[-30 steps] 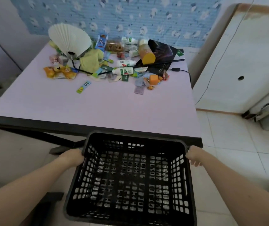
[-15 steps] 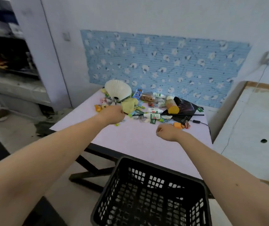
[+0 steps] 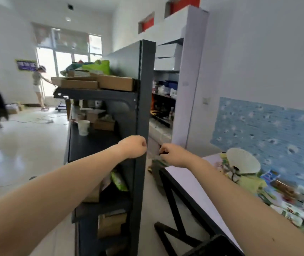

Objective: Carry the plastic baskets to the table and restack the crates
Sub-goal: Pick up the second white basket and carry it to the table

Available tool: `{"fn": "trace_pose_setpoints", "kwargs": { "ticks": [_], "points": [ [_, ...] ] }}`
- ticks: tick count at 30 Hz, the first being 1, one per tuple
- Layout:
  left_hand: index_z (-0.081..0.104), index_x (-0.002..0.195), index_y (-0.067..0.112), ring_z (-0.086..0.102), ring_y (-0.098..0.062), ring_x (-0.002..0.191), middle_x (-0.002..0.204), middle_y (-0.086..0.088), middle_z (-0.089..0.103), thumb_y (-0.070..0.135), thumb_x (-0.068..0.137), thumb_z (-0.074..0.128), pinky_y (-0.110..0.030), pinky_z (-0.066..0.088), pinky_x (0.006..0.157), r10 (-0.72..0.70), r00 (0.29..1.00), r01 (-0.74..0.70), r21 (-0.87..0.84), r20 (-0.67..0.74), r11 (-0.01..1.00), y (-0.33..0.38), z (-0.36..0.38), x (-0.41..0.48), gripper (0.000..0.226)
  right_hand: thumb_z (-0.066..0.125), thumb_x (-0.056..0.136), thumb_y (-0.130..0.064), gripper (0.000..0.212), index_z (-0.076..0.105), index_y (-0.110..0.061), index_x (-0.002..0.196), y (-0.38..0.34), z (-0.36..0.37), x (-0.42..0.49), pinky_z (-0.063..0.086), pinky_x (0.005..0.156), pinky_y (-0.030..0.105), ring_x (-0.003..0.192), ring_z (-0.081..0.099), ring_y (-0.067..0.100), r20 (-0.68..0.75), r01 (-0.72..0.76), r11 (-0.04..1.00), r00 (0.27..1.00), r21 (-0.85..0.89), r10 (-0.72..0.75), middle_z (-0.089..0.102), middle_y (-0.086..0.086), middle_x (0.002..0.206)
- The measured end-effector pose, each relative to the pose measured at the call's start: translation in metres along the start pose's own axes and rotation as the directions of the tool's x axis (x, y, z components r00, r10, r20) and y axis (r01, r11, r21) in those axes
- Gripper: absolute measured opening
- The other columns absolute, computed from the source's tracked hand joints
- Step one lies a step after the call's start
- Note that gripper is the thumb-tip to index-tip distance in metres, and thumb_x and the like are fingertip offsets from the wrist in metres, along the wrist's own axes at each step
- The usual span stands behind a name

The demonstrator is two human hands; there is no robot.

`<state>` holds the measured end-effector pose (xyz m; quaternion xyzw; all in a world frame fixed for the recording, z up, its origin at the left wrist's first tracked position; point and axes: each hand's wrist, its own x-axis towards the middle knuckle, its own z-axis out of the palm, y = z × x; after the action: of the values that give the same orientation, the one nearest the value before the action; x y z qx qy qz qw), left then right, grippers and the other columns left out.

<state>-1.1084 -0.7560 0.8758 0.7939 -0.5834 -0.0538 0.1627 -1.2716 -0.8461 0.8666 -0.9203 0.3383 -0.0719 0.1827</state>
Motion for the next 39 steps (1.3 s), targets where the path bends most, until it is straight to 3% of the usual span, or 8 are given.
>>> {"fn": "trace_pose_setpoints", "kwargs": {
  "ticks": [5, 11, 16, 22, 26, 31, 35, 39],
  "points": [
    [0.064, 0.118, 0.017, 0.059, -0.022, 0.112, 0.12, -0.003, 0.064, 0.026, 0.094, 0.05, -0.037, 0.048, 0.097, -0.133, 0.987, 0.135, 0.021, -0.087, 0.991, -0.089, -0.048, -0.075, 0.029, 0.049, 0.098, -0.03, 0.045, 0.042, -0.021, 0.141, -0.128, 0.039, 0.017, 0.042, 0.095, 0.031, 0.126, 0.048, 0.024, 0.105, 0.207, 0.977, 0.974, -0.054, -0.201, 0.046, 0.004, 0.142],
    [0.064, 0.113, 0.014, 0.06, -0.023, 0.104, 0.116, -0.006, 0.066, 0.027, 0.091, 0.047, -0.036, 0.05, 0.091, -0.22, 0.962, 0.229, 0.039, -0.164, 0.973, -0.209, -0.1, -0.145, 0.031, 0.05, 0.098, -0.029, 0.05, 0.038, -0.023, 0.146, -0.274, 0.073, 0.048, 0.039, 0.101, 0.033, 0.132, 0.045, 0.024, 0.077, 0.334, 0.942, 0.94, -0.02, -0.332, 0.041, 0.005, 0.149],
    [0.061, 0.124, 0.013, 0.058, -0.024, 0.113, 0.125, -0.006, 0.062, 0.026, 0.093, 0.049, -0.035, 0.047, 0.095, -0.298, 0.938, 0.315, 0.072, -0.178, 0.946, -0.317, -0.146, -0.21, 0.036, 0.053, 0.096, -0.031, 0.05, 0.04, -0.021, 0.143, -0.383, 0.126, 0.081, 0.049, 0.077, 0.028, 0.096, 0.06, 0.016, 0.082, 0.38, 0.923, 0.92, 0.058, -0.383, 0.059, 0.002, 0.121],
    [0.053, 0.135, 0.018, 0.049, -0.023, 0.126, 0.138, -0.005, 0.054, 0.026, 0.094, 0.049, -0.034, 0.04, 0.106, -0.448, 0.886, 0.46, 0.113, -0.122, 0.88, -0.453, -0.204, -0.265, 0.042, 0.051, 0.095, -0.022, 0.053, 0.037, -0.018, 0.145, -0.493, 0.164, 0.125, 0.045, 0.1, 0.034, 0.123, 0.053, 0.025, 0.122, 0.457, 0.89, 0.883, -0.005, -0.453, 0.046, 0.007, 0.143],
    [0.051, 0.138, 0.018, 0.049, -0.022, 0.128, 0.139, -0.004, 0.053, 0.025, 0.094, 0.049, -0.034, 0.04, 0.107, -0.472, 0.863, 0.49, 0.071, -0.179, 0.869, -0.515, -0.242, -0.257, 0.045, 0.049, 0.096, -0.021, 0.052, 0.035, -0.017, 0.146, -0.543, 0.171, 0.173, 0.047, 0.078, 0.023, 0.1, 0.058, 0.02, 0.124, 0.463, 0.885, 0.882, -0.048, -0.455, 0.046, 0.012, 0.141],
    [0.049, 0.139, 0.02, 0.048, -0.019, 0.129, 0.141, -0.002, 0.051, 0.026, 0.093, 0.049, -0.034, 0.04, 0.108, -0.449, 0.86, 0.469, 0.027, -0.245, 0.883, -0.586, -0.281, -0.215, 0.046, 0.054, 0.096, -0.03, 0.058, 0.03, -0.027, 0.148, -0.6, 0.177, 0.247, 0.043, 0.105, 0.035, 0.126, 0.052, 0.023, 0.119, 0.516, 0.849, 0.856, -0.114, -0.504, 0.029, 0.004, 0.156],
    [0.049, 0.138, 0.021, 0.047, -0.02, 0.13, 0.143, -0.003, 0.05, 0.026, 0.093, 0.049, -0.035, 0.039, 0.108, -0.416, 0.848, 0.435, -0.017, -0.328, 0.9, -0.646, -0.31, -0.161, 0.046, 0.054, 0.096, -0.034, 0.056, 0.033, -0.031, 0.147, -0.644, 0.181, 0.318, 0.046, 0.101, 0.031, 0.114, 0.06, 0.017, 0.063, 0.575, 0.809, 0.818, -0.122, -0.572, 0.031, 0.0, 0.155],
    [0.045, 0.141, 0.025, 0.05, -0.02, 0.127, 0.141, -0.001, 0.05, 0.03, 0.093, 0.048, -0.033, 0.041, 0.104, -0.428, 0.827, 0.436, -0.066, -0.363, 0.898, -0.705, -0.311, -0.103, 0.048, 0.054, 0.095, -0.035, 0.056, 0.033, -0.031, 0.147, -0.69, 0.203, 0.406, 0.04, 0.108, 0.031, 0.129, 0.047, 0.016, 0.05, 0.629, 0.776, 0.777, -0.041, -0.627, 0.032, -0.002, 0.154]
  ]
}}
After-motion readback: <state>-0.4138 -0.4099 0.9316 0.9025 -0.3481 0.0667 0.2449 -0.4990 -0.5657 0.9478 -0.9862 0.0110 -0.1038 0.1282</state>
